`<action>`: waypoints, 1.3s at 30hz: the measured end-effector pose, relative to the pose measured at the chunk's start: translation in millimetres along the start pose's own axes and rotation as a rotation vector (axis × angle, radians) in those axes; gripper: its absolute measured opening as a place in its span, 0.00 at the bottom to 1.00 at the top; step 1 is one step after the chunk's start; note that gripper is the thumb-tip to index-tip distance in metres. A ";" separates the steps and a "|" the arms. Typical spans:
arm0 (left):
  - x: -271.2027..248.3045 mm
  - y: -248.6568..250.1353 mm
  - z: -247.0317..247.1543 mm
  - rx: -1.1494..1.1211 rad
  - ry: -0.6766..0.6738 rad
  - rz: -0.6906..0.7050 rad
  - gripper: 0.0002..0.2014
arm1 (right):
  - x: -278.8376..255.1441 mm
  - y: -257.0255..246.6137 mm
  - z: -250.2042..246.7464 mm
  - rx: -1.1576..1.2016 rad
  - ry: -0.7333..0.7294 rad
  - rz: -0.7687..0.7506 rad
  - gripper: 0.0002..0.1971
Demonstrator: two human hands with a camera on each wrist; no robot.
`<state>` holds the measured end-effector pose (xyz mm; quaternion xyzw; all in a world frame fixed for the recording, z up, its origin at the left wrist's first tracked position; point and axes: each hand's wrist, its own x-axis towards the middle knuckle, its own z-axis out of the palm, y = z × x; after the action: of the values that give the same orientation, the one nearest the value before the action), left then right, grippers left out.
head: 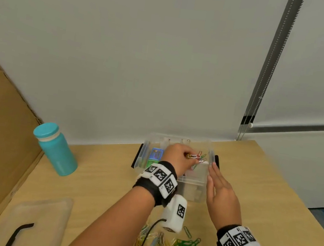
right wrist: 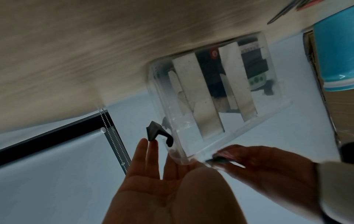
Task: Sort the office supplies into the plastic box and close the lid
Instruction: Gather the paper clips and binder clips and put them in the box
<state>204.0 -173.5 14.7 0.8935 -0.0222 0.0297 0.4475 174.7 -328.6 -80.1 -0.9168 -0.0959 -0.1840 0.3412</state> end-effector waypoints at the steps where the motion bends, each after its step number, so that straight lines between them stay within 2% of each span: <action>1: 8.9 2.2 8.7 0.130 -0.025 0.028 0.08 | -0.3 0.0 0.4 0.004 0.005 -0.001 0.20; 3: 21.7 4.5 24.7 0.399 -0.138 0.042 0.09 | -1.4 0.0 0.7 0.009 0.012 0.010 0.20; 5: 31.2 5.0 36.1 0.592 -0.283 -0.014 0.12 | -1.2 0.0 1.1 0.003 0.014 0.015 0.21; 7: 37.2 5.5 41.3 0.683 -0.377 -0.078 0.14 | -0.7 -0.1 1.5 -0.004 0.010 0.013 0.21; 10: 39.4 4.0 40.8 0.704 -0.408 -0.033 0.17 | -0.5 0.9 1.4 -0.003 -0.003 0.021 0.21; 14: 23.3 -0.3 27.5 0.588 -0.324 0.064 0.18 | 0.0 1.4 2.0 -0.011 0.016 0.006 0.20; 18: -14.6 -9.7 2.3 0.473 -0.117 0.238 0.16 | -0.1 0.7 0.0 -0.035 0.014 -0.012 0.20; 20: -39.4 -20.5 -15.3 0.413 -0.005 0.272 0.18 | 0.9 0.3 -2.2 -0.037 -0.007 -0.011 0.21; 22: -64.4 -41.2 -32.4 0.396 0.070 0.249 0.20 | -0.2 -2.8 -4.1 -0.080 -0.034 -0.019 0.25; 24: -88.9 -72.5 -46.4 0.398 0.082 0.183 0.19 | -8.2 -11.6 -7.3 -0.158 -0.008 -0.088 0.27; 27: -123.5 -117.6 -56.7 0.435 -0.041 0.013 0.15 | -30.1 -37.7 -14.1 -0.194 0.023 -0.293 0.24; 28: -134.3 -127.3 -57.3 0.449 -0.104 -0.050 0.15 | -38.2 -45.1 -13.9 -0.209 -0.051 -0.348 0.23; 30: -153.3 -138.2 -56.0 0.475 -0.223 -0.135 0.20 | -51.7 -50.3 -10.4 -0.244 -0.354 -0.316 0.25; 32: -167.8 -140.7 -52.6 0.479 -0.327 -0.161 0.30 | -63.2 -43.0 -5.3 -0.274 -0.677 -0.130 0.37; 34: -177.7 -139.4 -46.6 0.498 -0.434 -0.146 0.41 | -72.8 -34.0 -1.7 -0.308 -0.919 0.033 0.51; 36: -183.4 -137.2 -38.9 0.591 -0.522 -0.103 0.47 | -82.1 -32.8 2.3 -0.377 -1.025 0.053 0.55; 38: -183.4 -136.7 -31.4 0.657 -0.560 -0.075 0.46 | -88.1 -34.7 8.6 -0.403 -1.017 0.036 0.51; 39: -181.7 -136.8 -28.7 0.659 -0.562 -0.075 0.42 | -90.0 -36.6 11.7 -0.384 -0.994 0.038 0.46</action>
<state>30.9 -66.3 -90.7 0.9622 -0.1001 -0.2254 0.1157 84.6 -298.0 -102.9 -0.9409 -0.1939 0.2646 0.0840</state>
